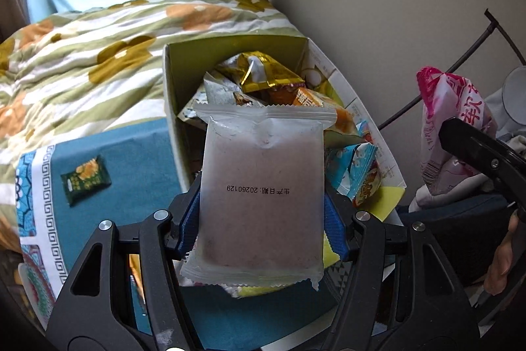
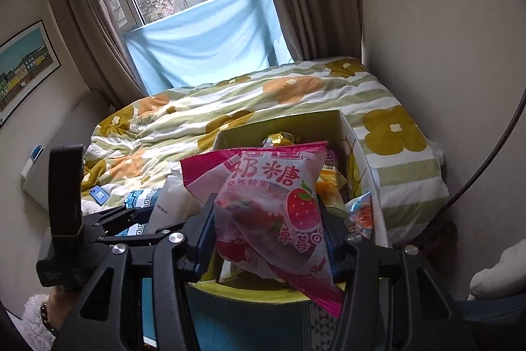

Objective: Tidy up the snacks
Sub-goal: 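Open both tools to drop the white packet and pink candy bag into the box, then withdraw both tools from the box toward the green packet and yellow chips bag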

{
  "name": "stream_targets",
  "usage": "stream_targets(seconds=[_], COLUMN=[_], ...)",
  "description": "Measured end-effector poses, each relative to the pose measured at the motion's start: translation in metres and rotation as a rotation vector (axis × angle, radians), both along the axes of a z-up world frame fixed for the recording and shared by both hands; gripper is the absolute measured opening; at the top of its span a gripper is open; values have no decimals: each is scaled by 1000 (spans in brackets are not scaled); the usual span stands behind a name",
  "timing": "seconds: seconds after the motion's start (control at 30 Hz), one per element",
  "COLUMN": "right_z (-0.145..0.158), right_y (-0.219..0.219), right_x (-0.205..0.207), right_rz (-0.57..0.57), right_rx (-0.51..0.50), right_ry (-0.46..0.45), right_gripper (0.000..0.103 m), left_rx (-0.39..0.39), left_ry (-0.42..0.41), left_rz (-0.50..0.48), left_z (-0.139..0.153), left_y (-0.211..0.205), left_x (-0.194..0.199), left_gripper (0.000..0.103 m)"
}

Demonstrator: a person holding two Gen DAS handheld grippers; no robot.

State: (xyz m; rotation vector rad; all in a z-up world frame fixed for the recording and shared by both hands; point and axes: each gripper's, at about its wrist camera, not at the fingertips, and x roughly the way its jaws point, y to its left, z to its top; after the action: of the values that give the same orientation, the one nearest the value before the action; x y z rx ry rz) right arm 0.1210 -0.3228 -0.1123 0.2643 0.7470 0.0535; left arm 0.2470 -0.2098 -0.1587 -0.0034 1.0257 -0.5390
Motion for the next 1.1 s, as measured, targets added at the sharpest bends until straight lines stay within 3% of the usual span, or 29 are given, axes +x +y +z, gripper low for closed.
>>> stream_targets(seconds=[0.1,0.17,0.2,0.43,0.8,0.83,0.9,0.97,1.1], right_z=[-8,-13,-14,-26,-33,-36,-40,-41,-41], right_y=[-14,-21,-22,-23,5,7,8,9,10], right_x=[5,8,10,20,51,52,55,53,46], right_rz=[51,82,95,161,245,243,227,224,215], right_rx=[8,16,22,9,-9,-5,-15,-22,-46], right_ry=[15,21,24,35,64,68,68,55,28], right_gripper=[49,49,48,48,51,54,80,99,102], left_rx=[-1,-6,-3,18,34,37,44,54,73], left_ry=[74,109,109,63,16,14,15,12,6], left_rz=[50,85,103,160,264,268,274,274,276], left_z=[-15,-22,-24,-7,3,3,1,-1,-1], left_y=[-12,-12,-8,32,74,76,79,81,83], left_x=[3,2,1,-29,-35,-35,-36,-40,-47], left_gripper=[69,99,102,102,102,102,102,102,102])
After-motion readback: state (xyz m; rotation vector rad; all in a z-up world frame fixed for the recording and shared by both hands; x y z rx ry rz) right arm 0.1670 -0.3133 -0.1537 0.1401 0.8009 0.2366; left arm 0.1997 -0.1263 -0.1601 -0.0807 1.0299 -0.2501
